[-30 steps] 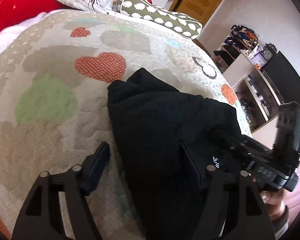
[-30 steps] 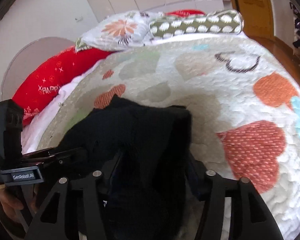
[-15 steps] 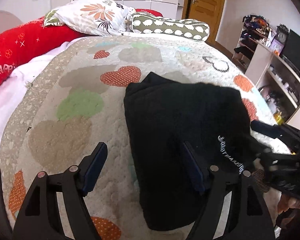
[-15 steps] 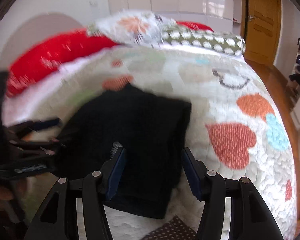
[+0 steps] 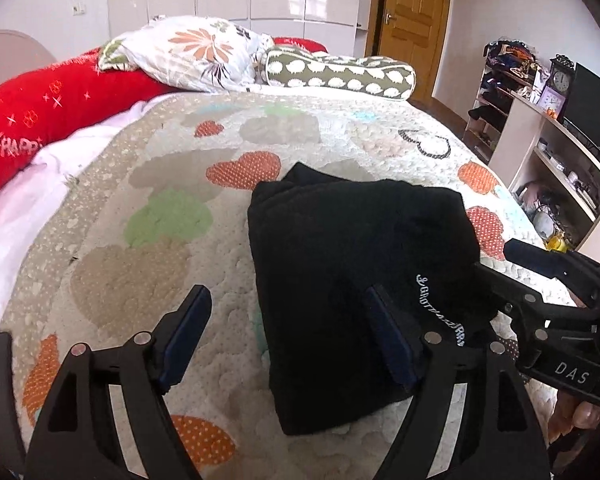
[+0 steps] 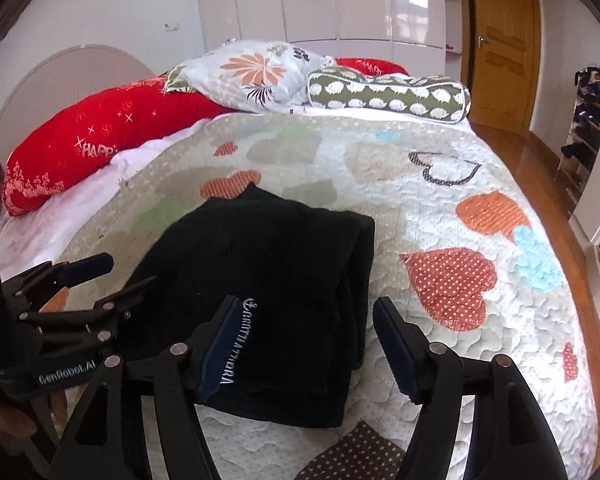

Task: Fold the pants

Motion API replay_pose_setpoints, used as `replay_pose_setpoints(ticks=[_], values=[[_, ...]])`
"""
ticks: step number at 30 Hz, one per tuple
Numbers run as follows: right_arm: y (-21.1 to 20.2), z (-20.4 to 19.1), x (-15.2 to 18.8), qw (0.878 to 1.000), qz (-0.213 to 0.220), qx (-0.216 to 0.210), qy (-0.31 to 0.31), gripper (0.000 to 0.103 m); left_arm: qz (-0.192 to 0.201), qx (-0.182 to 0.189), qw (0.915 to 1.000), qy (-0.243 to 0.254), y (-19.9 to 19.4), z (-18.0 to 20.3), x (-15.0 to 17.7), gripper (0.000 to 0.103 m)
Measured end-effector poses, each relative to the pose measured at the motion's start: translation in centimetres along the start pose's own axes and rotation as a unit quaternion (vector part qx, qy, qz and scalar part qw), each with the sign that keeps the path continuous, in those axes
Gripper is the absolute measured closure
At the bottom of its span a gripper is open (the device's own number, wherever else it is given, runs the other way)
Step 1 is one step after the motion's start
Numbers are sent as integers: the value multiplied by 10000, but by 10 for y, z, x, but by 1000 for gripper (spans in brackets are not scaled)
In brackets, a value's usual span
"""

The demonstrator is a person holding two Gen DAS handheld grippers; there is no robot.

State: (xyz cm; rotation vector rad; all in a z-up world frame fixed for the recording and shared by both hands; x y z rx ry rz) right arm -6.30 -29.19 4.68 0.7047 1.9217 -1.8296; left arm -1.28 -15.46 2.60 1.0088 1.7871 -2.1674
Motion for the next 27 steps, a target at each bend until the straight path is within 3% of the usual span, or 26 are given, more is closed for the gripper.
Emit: replay_pose_setpoints(ticks=[10,27], values=[[-23,-4,8,9994,215,-35,253,22,336,-350,9988,-3,-34,-3,5,20],[-49,-14,25,9995,258,73,137,19,516,-400,9979,5,-62,2,20,20]])
Point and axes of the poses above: each gripper's, at about its wrist camera, not at the fingertips, and y roughly the way its jaws point, z to its right, x to its underside, the point moved 6 cm from there along y, roughly the way its jaws point, and after that the axes turned 9 degrees about -z, right-handed, at the moved point
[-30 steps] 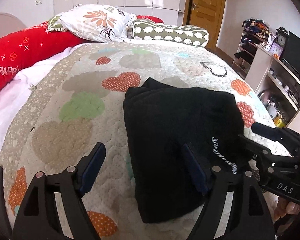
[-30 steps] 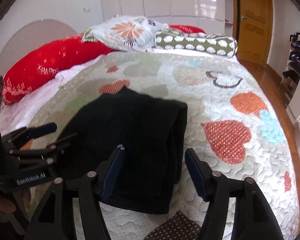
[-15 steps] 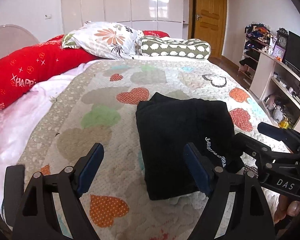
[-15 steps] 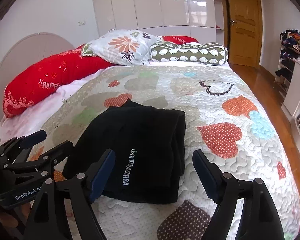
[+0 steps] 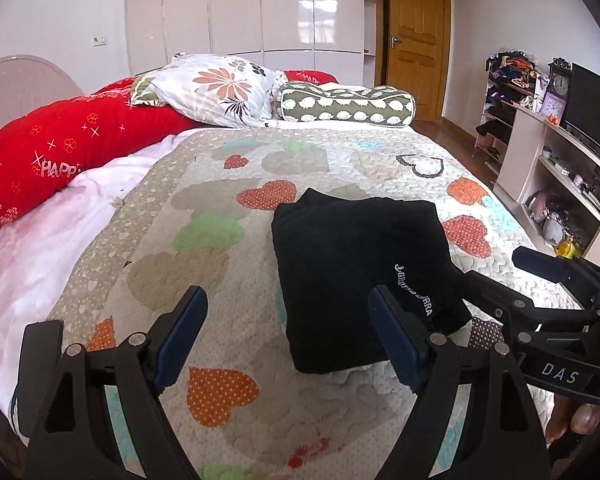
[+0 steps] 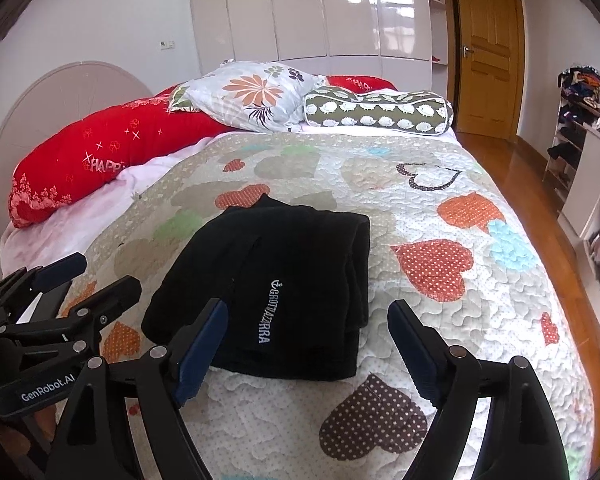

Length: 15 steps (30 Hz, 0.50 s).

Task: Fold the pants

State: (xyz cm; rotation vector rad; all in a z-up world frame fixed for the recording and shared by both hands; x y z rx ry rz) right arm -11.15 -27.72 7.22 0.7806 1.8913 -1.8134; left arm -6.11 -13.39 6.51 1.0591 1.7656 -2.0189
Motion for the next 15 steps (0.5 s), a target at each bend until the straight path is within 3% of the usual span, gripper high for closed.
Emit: replay_pose_setpoints(ticks=[15], values=[[-11,6,8,10000,12,-26,44,19,-6,-76,10000,-24,-9,-3,12,20]])
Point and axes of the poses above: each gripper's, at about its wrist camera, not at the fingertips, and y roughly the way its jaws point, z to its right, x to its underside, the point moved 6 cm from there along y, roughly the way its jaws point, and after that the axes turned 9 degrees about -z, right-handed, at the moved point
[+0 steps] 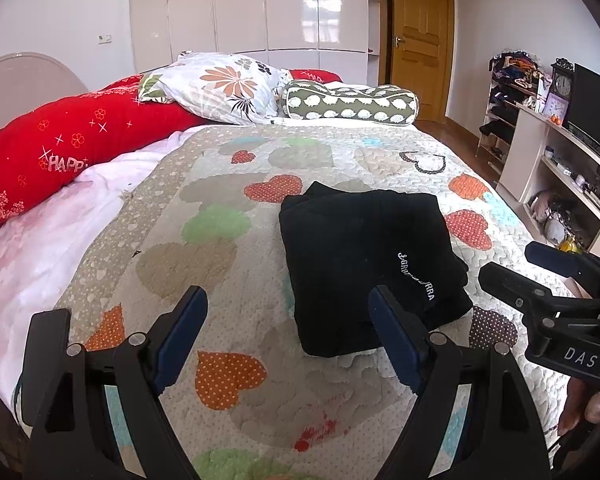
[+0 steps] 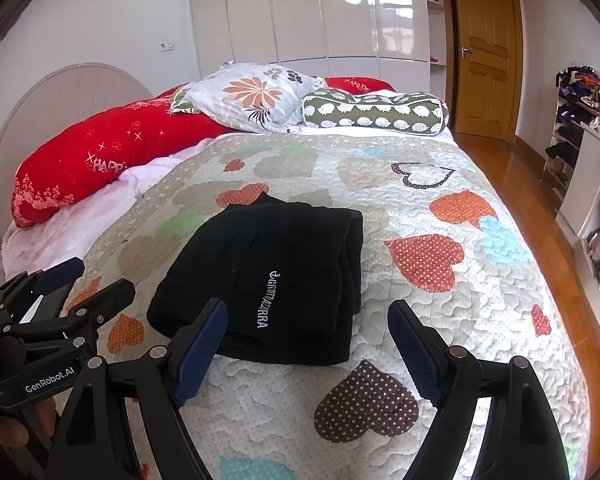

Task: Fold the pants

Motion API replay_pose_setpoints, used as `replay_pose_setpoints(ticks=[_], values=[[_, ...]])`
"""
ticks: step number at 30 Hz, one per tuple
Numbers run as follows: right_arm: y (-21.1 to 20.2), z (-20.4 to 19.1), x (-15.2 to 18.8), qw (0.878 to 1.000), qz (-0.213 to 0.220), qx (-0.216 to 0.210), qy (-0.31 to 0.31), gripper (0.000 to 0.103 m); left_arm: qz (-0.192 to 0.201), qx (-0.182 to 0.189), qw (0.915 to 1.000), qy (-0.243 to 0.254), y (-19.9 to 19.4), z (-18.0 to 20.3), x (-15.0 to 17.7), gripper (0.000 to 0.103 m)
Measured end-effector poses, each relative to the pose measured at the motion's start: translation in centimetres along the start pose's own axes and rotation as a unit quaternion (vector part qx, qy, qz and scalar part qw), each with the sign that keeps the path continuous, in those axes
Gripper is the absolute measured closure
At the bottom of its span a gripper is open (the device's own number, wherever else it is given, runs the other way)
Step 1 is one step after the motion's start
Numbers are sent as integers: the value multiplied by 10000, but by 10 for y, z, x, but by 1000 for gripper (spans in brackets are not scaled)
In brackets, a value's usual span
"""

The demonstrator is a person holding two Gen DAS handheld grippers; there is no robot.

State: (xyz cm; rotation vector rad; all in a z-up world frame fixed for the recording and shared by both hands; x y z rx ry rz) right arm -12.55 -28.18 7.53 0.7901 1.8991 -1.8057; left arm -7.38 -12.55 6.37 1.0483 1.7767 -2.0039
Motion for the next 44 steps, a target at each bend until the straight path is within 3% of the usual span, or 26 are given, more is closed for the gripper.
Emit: replay_pose_setpoints(ticks=[44], values=[[4,11,20,9996,-279,24,54,19,125,74,9999,92,-8,4,12,20]])
Point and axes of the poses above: each gripper's, at about its wrist camera, not at the fingertips, and y roughly the way its jaws point, z to its right, x to its underside, the point moved 6 cm from there along y, roughly the way its jaws point, and after that the axes turned 9 degrees about -z, right-handed, at the moved point
